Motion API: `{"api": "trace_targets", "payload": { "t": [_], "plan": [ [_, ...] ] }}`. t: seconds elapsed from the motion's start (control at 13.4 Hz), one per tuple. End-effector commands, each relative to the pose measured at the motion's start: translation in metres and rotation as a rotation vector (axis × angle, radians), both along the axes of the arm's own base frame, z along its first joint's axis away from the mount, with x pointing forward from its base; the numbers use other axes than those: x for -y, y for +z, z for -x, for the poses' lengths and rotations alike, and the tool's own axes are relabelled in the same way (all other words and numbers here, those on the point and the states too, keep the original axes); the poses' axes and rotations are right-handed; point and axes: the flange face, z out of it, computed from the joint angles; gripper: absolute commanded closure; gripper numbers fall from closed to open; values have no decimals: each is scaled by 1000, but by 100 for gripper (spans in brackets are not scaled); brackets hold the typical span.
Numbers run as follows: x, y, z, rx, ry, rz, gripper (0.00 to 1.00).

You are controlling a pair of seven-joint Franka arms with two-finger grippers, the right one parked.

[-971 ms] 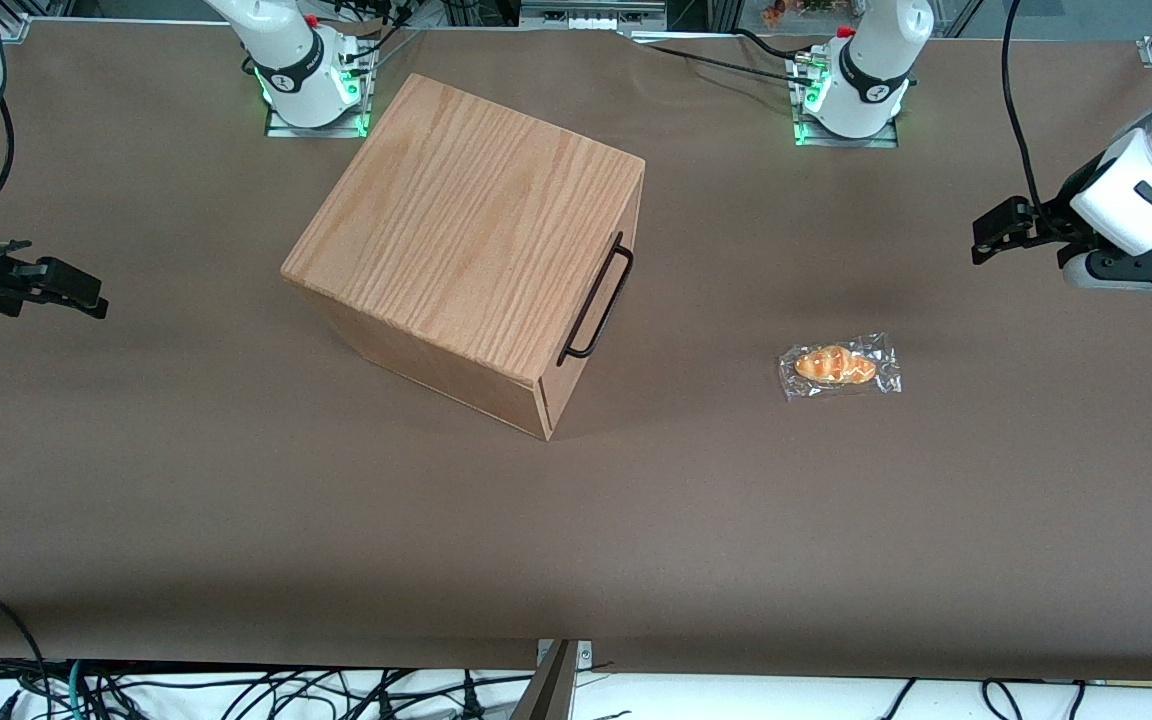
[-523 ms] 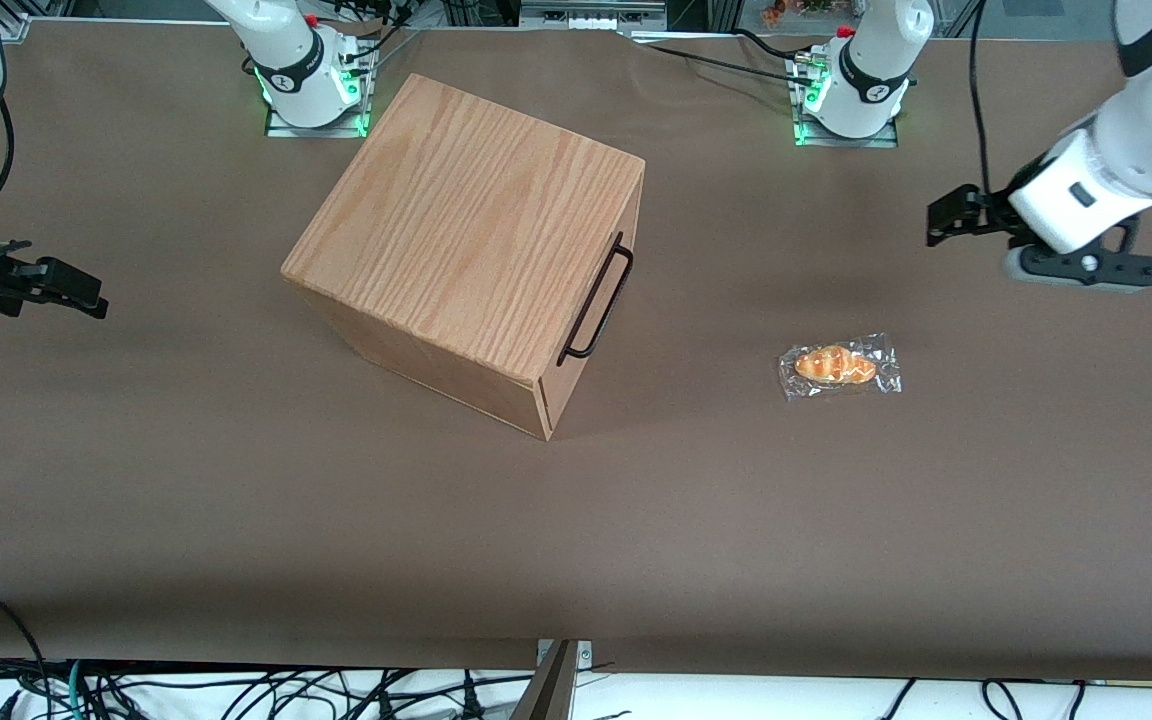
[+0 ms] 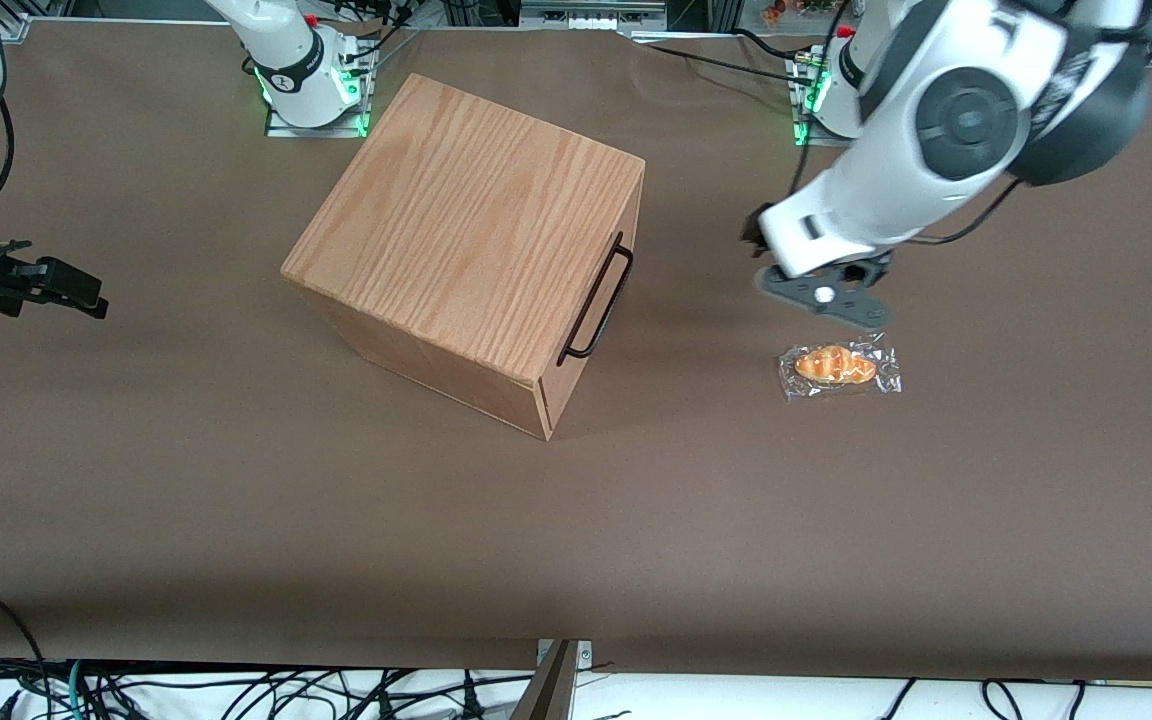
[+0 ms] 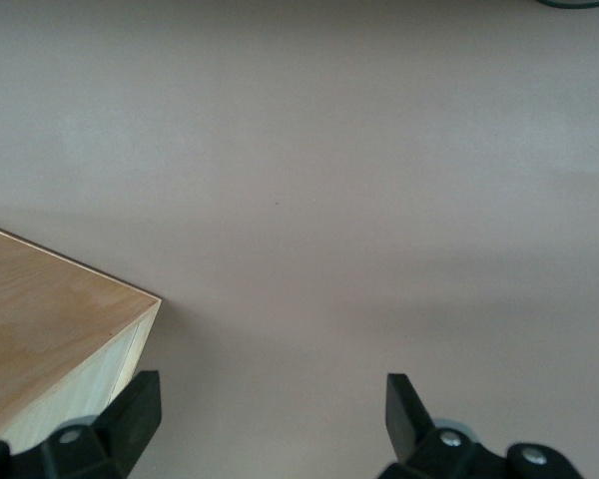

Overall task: Open top drawer with left arm
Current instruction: 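Move the left gripper to the black drawer handle on the wooden cabinet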

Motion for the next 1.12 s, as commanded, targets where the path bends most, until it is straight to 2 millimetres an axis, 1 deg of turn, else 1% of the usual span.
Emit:
{"api": "trace_targets", "payload": {
  "t": [0.0, 0.07, 0.3, 0.45, 0.6, 0.67, 0.97, 1.05],
  "plan": [
    [48, -4, -16, 46, -25, 75, 0],
    [60, -8, -18, 65, -22, 117, 0],
    [73, -30, -33, 102, -2, 202, 0],
    [96, -47, -30, 116, -22, 220, 0],
    [111, -63, -27, 113, -41, 226, 0],
    [115, -69, -26, 104, -56, 231, 0],
    [117, -87, -27, 78, -103, 245, 0],
    [119, -86, -26, 68, -102, 265, 0]
  ]
}}
